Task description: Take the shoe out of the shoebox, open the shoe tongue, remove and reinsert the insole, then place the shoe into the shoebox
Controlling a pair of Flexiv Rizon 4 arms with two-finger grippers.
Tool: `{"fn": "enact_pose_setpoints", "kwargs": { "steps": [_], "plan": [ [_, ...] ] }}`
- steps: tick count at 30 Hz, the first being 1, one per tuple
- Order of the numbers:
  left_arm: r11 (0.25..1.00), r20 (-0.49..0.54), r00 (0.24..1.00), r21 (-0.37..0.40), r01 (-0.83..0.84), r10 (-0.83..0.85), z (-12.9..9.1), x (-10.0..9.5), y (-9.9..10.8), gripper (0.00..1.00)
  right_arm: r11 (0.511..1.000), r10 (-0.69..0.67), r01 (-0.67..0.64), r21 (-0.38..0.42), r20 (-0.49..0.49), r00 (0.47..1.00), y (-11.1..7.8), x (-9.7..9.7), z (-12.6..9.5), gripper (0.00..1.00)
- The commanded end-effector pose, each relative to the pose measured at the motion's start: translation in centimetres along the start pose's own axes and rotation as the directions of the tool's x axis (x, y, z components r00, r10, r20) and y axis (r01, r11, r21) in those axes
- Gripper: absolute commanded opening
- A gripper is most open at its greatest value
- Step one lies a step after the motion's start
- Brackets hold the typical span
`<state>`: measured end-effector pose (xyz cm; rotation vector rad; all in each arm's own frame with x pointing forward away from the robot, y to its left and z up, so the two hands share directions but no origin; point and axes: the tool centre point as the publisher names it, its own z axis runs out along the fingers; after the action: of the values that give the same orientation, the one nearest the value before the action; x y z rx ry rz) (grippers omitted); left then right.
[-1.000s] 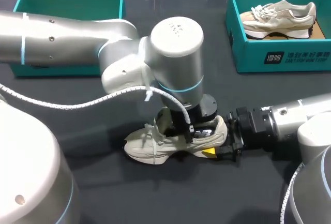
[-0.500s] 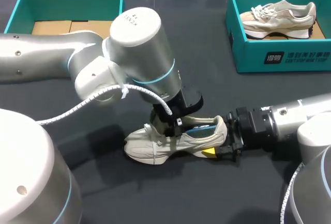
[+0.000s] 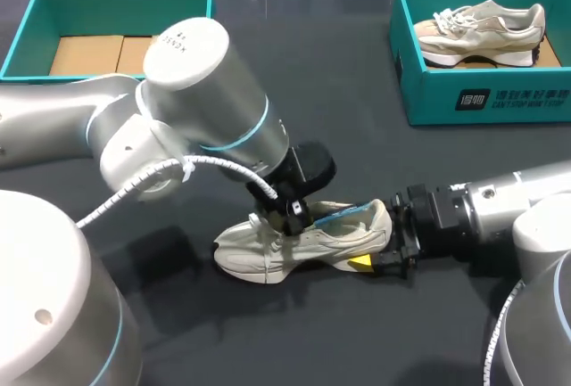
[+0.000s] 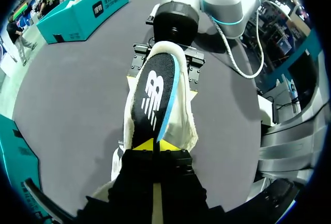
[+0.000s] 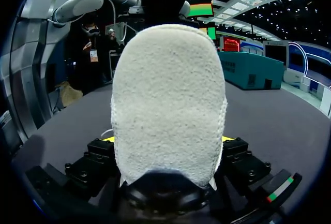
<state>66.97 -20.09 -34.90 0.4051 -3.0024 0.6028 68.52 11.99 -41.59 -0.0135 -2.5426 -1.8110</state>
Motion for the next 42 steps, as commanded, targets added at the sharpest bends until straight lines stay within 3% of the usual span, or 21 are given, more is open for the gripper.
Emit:
{"fn": "enact_pose_setpoints", "kwargs": {
  "steps": [1,13,22,24,29,42],
  "plan": [
    [0.999,0.016,1.000,0.034,-0.009,0.008,-0.8,0.0,0.0,0.00,1.000,0.001,-0.001,0.004,0.000,1.000,0.0,0.1,0.0,0.00],
    [0.997,0.088,0.994,0.029,-0.073,0.070,-1.0,0.2,-4.4,0.00,1.000,0.001,-0.001,0.004,0.000,1.000,0.0,0.1,0.0,0.00],
    [0.997,0.113,0.991,0.003,-0.071,0.070,-0.2,0.0,-5.6,0.00,1.000,0.001,-0.001,0.004,0.000,1.000,0.0,0.1,0.0,0.00],
    [0.997,0.117,0.990,0.001,-0.075,0.074,-0.3,0.2,-5.5,0.23,1.000,0.001,-0.001,0.004,0.000,1.000,0.0,0.1,0.0,0.00],
    [0.996,0.162,0.983,0.007,-0.089,0.087,-1.3,0.9,-5.2,0.42,1.000,0.001,-0.001,0.004,0.000,1.000,0.0,0.1,0.0,0.00],
    [0.993,0.284,0.953,0.020,-0.120,0.109,-2.0,1.7,-5.9,0.41,1.000,0.001,-0.001,0.004,0.000,1.000,0.0,0.1,0.0,0.00]
  ]
}}
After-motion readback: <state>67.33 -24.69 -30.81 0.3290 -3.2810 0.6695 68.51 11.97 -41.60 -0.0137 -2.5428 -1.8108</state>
